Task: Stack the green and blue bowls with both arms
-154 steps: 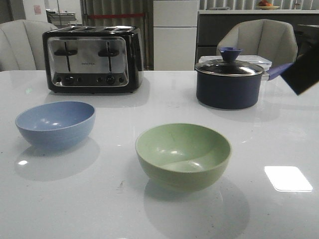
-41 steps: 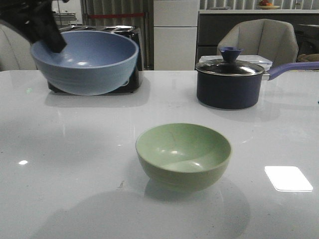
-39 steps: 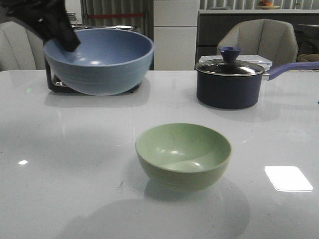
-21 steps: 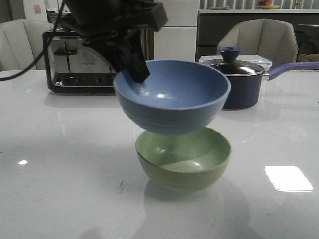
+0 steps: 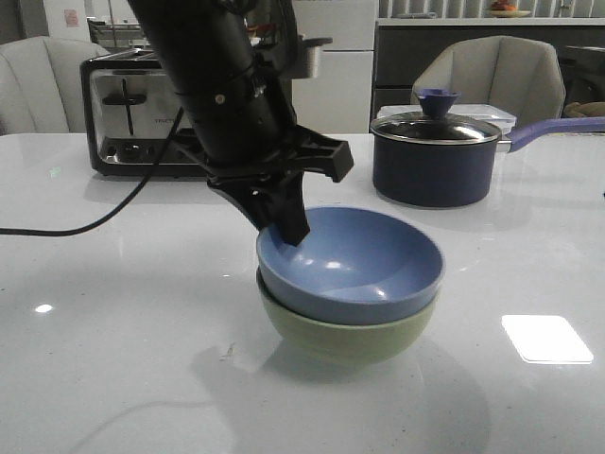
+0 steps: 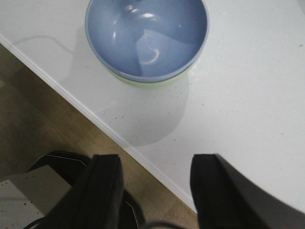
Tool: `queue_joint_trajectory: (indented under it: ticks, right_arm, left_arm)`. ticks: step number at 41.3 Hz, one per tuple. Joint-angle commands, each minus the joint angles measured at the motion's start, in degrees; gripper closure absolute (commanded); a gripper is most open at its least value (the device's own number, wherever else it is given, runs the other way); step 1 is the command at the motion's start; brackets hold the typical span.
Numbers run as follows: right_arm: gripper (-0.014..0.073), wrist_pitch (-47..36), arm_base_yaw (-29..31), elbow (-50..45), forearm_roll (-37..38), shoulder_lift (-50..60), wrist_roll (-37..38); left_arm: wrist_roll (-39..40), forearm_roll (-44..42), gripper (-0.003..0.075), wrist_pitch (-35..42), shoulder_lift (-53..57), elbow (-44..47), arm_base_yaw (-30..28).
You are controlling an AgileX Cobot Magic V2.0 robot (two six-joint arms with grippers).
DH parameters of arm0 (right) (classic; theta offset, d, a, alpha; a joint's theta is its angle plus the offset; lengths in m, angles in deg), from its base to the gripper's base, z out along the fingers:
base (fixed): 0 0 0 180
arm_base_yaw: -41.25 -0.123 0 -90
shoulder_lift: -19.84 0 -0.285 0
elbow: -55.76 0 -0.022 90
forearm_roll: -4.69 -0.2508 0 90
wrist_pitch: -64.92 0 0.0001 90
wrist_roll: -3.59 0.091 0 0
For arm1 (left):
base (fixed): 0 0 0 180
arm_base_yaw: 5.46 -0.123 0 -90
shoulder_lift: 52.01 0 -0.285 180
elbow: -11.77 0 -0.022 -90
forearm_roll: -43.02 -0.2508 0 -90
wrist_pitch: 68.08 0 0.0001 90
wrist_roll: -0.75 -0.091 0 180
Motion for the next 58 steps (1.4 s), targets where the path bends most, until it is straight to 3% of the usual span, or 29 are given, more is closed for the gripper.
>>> queue_joint_trajectory:
  ticks: [1, 7, 11, 24, 43, 58]
  right_arm:
    - [0.0157, -3.20, 0.04, 1.52, -0.06, 0.56, 0.02]
    - [0.0157, -3.20, 0.04, 1.52, -0.06, 0.56, 0.02]
    - [0.0157, -3.20, 0.04, 1.52, -0.06, 0.56, 0.02]
    - [0.0157, -3.20, 0.04, 1.52, -0.06, 0.56, 0.02]
    - [0.0157, -2.57, 1.62, 1.52, 3.19, 1.78, 0.82]
    - [0.0157, 6.91, 5.11, 1.52, 4.00, 12.27, 0.82]
  left_arm:
    - [0.17, 1.48, 0.0555, 2.54, 2.88, -2.10, 0.37]
    - [0.17, 1.48, 0.0292, 2.54, 2.88, -2.19, 0.37]
    - [0.17, 1.25, 0.0225, 2.64, 3.55, -2.22, 0.37]
    - [0.17, -1.26, 0.0267, 1.95, 16.92, 0.90, 0.37]
    - [0.28, -6.12, 0.0267, 4.01, 47.49, 23.69, 0.37]
    - [0.50, -10.06, 0.0267, 3.58, 63.89, 34.73, 0.37]
